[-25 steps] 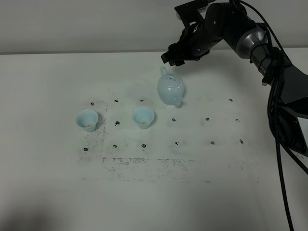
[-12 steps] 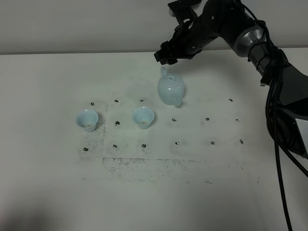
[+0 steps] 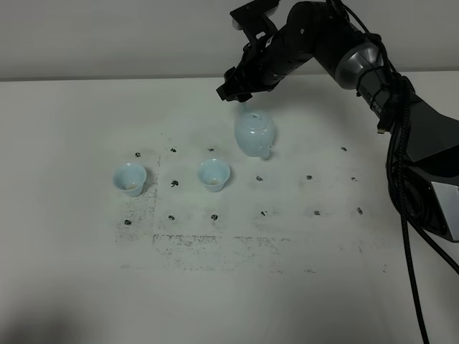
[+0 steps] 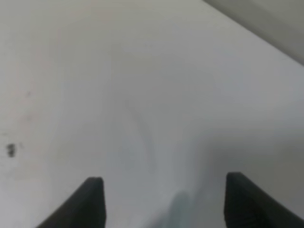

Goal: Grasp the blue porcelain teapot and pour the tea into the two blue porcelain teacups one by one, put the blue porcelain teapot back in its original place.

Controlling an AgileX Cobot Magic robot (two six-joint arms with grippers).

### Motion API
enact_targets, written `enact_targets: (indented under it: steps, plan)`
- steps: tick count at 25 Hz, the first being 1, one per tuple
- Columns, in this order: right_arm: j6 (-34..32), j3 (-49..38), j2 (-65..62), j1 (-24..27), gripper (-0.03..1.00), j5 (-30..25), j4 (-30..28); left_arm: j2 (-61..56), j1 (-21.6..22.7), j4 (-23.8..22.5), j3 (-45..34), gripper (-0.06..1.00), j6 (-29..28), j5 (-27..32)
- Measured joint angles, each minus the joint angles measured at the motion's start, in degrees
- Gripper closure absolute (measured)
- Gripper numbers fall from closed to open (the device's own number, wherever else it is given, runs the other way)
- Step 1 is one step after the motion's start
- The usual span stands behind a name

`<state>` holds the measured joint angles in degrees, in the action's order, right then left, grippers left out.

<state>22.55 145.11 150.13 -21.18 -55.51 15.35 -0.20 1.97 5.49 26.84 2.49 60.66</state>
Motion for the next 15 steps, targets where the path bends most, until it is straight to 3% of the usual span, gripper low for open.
enact_targets:
  steps: [10, 15]
  plan:
    - [-0.22, -0.01, 2.83, 0.0, 0.45, 1.62, -2.63, 0.0, 0.0, 0.0, 0.0, 0.28, 0.0, 0.01]
    - [-2.2, -0.01, 2.83, 0.0, 0.45, 2.58, -6.6, 0.0, 0.0, 0.0, 0.0, 0.28, 0.0, 0.0]
